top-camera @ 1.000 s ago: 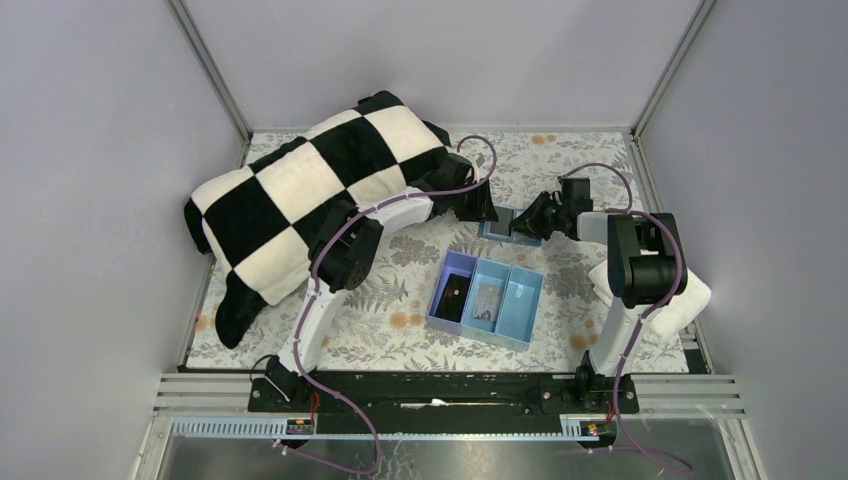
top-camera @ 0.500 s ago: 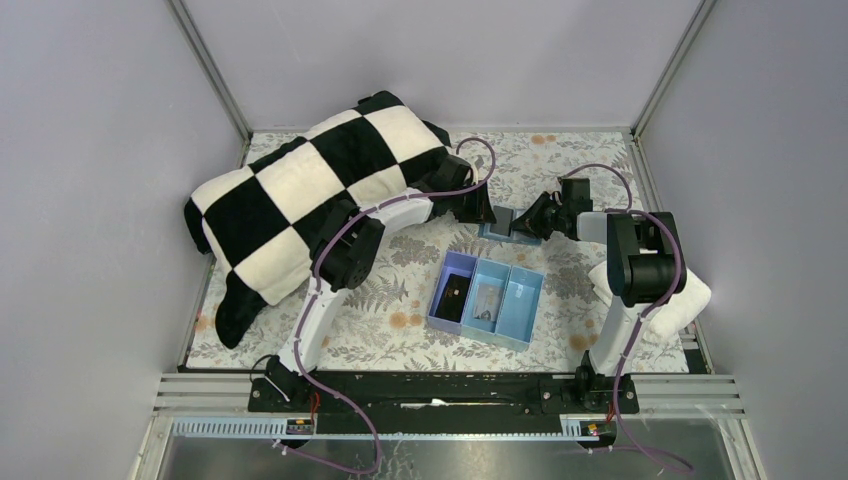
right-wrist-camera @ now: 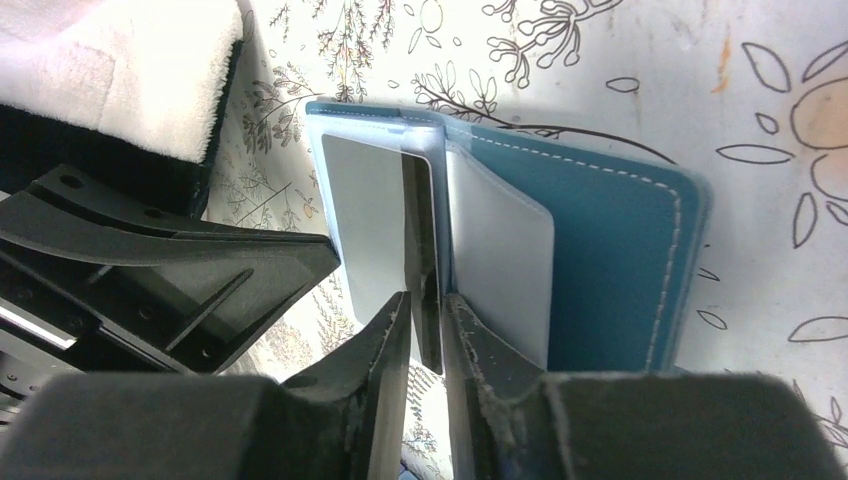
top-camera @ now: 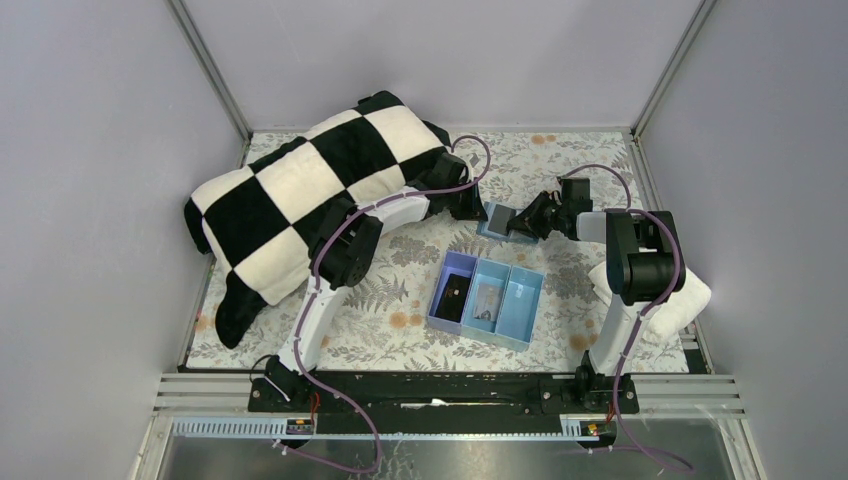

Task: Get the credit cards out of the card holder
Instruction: Remove the credit card from the card holder.

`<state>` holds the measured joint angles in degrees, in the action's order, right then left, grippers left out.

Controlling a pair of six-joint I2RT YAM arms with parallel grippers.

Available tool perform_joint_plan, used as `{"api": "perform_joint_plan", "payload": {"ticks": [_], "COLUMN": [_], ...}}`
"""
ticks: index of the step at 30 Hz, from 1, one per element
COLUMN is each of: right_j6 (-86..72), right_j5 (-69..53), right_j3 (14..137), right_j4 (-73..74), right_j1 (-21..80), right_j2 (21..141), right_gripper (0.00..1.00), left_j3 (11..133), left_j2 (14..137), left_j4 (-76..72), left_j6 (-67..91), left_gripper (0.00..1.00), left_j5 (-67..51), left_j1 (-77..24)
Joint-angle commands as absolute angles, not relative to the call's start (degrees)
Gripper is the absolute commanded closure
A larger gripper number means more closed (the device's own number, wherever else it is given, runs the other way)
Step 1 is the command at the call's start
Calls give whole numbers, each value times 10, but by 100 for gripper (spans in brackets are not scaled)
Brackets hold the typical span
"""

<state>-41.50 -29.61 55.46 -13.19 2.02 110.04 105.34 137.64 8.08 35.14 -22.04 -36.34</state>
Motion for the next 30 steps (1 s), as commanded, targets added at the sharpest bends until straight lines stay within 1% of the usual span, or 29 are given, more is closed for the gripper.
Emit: {"api": "perform_joint_plan", "payload": {"ticks": [1,5,8,11,13,14,22,30], "right_j6": [-428,-426,-423,-413,-405,-400,-392,-379], "right_j5": [-328,-325,-329,-328,-324,-319,-308,-303], "right_j3": [581,583,584,585,584,583,562,565], "right_j4": [-155,-155,-154,-146,-139,-132,-122,-87], "right_j1": [30,29,30,29,29,29,4,4], "right_j2": [1115,1124,1126,1120,1113,1108,1070,1036], "right_gripper": [72,71,75,87,99,100,100,100], "left_j3": [1046,1044,1042,1039,1036,1031,975,964], "left_j2": [1389,1390,1390,1389,1386,1383,1347,1342], "left_j4": [65,64,64,64,64,63,32,27], "left_j6": [352,353,354,352,350,350,367,379], "left_gripper": [100,100,100,100,100,100,100,100], "left_j5": [-249,-253,-255,-255,-253,-249,-235,-233], "left_j1": [-377,-377,-377,-377,-377,-377,-359,-350]}}
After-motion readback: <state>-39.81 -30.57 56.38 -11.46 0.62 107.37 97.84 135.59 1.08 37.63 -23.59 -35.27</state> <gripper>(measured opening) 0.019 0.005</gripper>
